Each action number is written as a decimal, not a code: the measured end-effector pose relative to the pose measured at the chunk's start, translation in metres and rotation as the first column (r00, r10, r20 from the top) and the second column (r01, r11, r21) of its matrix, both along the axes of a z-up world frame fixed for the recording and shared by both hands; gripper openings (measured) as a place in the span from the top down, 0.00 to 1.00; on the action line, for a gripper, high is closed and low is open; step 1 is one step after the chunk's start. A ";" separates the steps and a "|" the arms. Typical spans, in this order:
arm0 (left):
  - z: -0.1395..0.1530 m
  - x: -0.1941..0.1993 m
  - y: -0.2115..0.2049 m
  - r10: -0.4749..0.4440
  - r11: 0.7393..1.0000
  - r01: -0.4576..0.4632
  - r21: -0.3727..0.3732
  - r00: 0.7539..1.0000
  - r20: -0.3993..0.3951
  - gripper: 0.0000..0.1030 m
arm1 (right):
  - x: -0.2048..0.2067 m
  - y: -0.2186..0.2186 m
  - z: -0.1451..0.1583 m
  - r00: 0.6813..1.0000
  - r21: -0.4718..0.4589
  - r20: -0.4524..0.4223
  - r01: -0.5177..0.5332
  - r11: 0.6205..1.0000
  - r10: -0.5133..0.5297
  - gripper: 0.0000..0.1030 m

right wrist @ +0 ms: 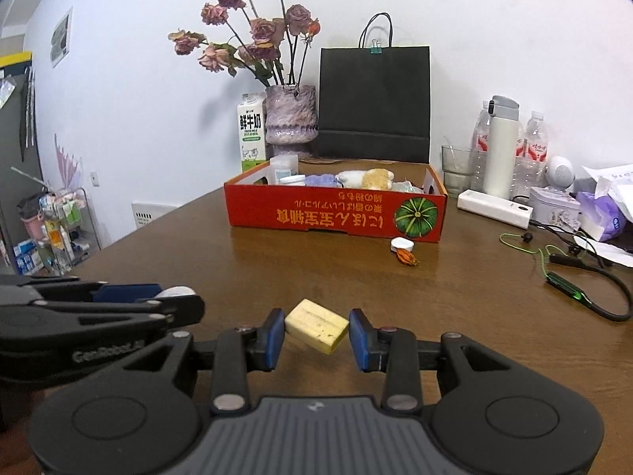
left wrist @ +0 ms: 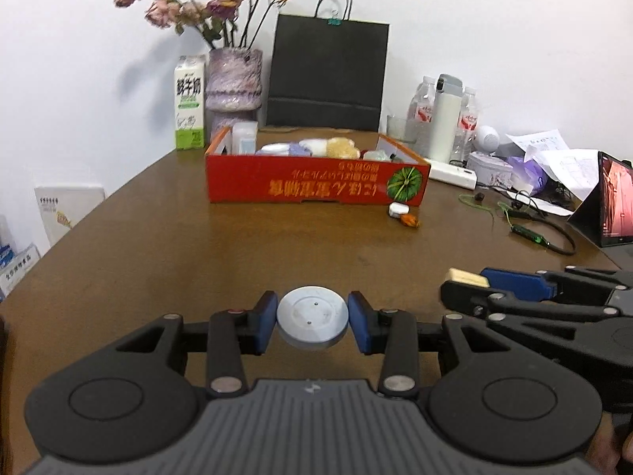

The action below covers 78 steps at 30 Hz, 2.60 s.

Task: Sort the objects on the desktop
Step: 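Carry the cap and yellow block into the box, then open both tools to drop the cap and block in the box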

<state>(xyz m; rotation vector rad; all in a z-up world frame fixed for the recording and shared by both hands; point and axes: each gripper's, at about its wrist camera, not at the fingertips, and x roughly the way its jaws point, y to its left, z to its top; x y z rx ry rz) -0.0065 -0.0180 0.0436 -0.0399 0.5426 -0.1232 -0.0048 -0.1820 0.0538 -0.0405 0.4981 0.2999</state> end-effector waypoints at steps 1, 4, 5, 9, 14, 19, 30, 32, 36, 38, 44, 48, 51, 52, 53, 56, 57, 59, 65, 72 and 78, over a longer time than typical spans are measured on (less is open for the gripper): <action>-0.001 -0.003 0.003 0.007 1.000 -0.007 -0.007 1.000 -0.008 0.61 | -0.004 -0.001 -0.001 1.000 -0.002 -0.005 0.002 1.000 -0.002 0.67; -0.003 -0.011 0.007 0.015 0.999 -0.016 -0.032 1.000 -0.023 0.61 | -0.013 -0.003 -0.006 1.000 0.001 -0.023 0.007 1.000 -0.007 0.67; -0.003 -0.014 0.007 0.015 0.999 -0.016 -0.028 1.000 -0.019 0.61 | -0.016 -0.003 -0.008 1.000 0.000 -0.027 0.008 1.000 -0.008 0.67; -0.003 -0.020 0.008 0.015 0.999 -0.015 -0.028 1.000 -0.010 0.61 | -0.027 -0.002 -0.010 1.000 -0.007 -0.026 0.006 1.000 -0.006 0.67; 0.001 -0.023 0.009 0.017 0.999 -0.017 -0.035 1.000 0.004 0.61 | -0.034 0.000 -0.007 1.000 -0.008 0.001 0.006 1.000 -0.006 0.67; 0.002 -0.022 0.007 0.017 0.999 -0.017 -0.039 1.000 0.010 0.61 | -0.033 -0.002 -0.004 1.000 0.000 0.011 0.006 1.000 -0.006 0.67; 0.001 -0.009 0.000 0.013 0.999 -0.013 -0.037 1.000 0.006 0.61 | -0.018 -0.006 -0.005 1.000 0.028 -0.004 0.001 1.000 -0.001 0.67; 0.001 -0.006 -0.001 0.016 0.999 -0.016 -0.033 1.000 0.007 0.61 | -0.015 -0.006 -0.005 1.000 0.028 -0.007 0.002 1.000 -0.001 0.67; -0.001 -0.001 0.001 0.022 0.999 -0.022 -0.033 1.000 0.000 0.61 | -0.010 -0.007 -0.007 1.000 0.030 -0.012 0.001 1.000 -0.001 0.67; -0.001 0.002 0.002 0.030 0.999 -0.030 -0.036 1.000 0.002 0.61 | -0.007 -0.007 -0.007 1.000 0.032 -0.013 0.000 0.999 0.001 0.67; 0.002 0.021 0.011 0.056 0.996 -0.057 -0.062 0.998 -0.008 0.61 | 0.007 -0.007 0.001 1.000 0.046 0.003 -0.009 0.999 0.009 0.67; 0.020 0.047 0.024 0.095 0.988 -0.091 -0.125 0.995 0.026 0.61 | 0.029 -0.008 0.016 0.999 0.065 0.026 -0.023 0.998 0.022 0.67; 0.029 0.081 0.029 0.115 0.979 -0.107 -0.172 0.993 0.036 0.61 | 0.054 -0.009 0.034 0.998 0.080 0.061 -0.033 0.996 0.028 0.67; 0.032 0.094 0.029 0.118 0.978 -0.111 -0.175 0.993 0.027 0.61 | 0.064 -0.010 0.040 0.997 0.083 0.070 -0.035 0.996 0.029 0.67; 0.036 0.107 0.032 0.141 0.974 -0.134 -0.185 0.990 0.022 0.61 | 0.075 -0.010 0.045 0.997 0.088 0.076 -0.034 0.996 0.028 0.67; 0.058 0.147 0.042 0.163 0.969 -0.154 -0.193 0.986 0.033 0.61 | 0.116 -0.013 0.063 0.997 0.114 0.068 -0.042 0.993 0.035 0.67; 0.065 0.161 0.044 0.165 0.972 -0.156 -0.176 0.986 0.036 0.61 | 0.131 -0.013 0.069 0.997 0.123 0.062 -0.048 0.991 0.041 0.67; 0.078 0.194 0.048 0.168 0.977 -0.161 -0.142 0.985 0.037 0.61 | 0.163 -0.013 0.079 0.997 0.132 0.052 -0.057 0.990 0.050 0.67; 0.074 0.299 0.043 0.166 0.985 -0.164 0.044 0.984 -0.057 0.61 | 0.272 0.007 0.084 0.996 0.106 -0.072 -0.040 0.994 0.048 0.67; 0.024 0.363 0.040 0.273 0.960 -0.250 0.126 0.937 -0.217 0.61 | 0.385 0.024 0.035 0.945 0.013 -0.324 0.053 0.999 -0.046 0.67; 0.015 0.357 0.033 0.252 0.964 -0.230 0.133 0.949 -0.188 0.42 | 0.406 0.026 0.016 0.929 -0.035 -0.356 0.099 0.994 -0.105 0.64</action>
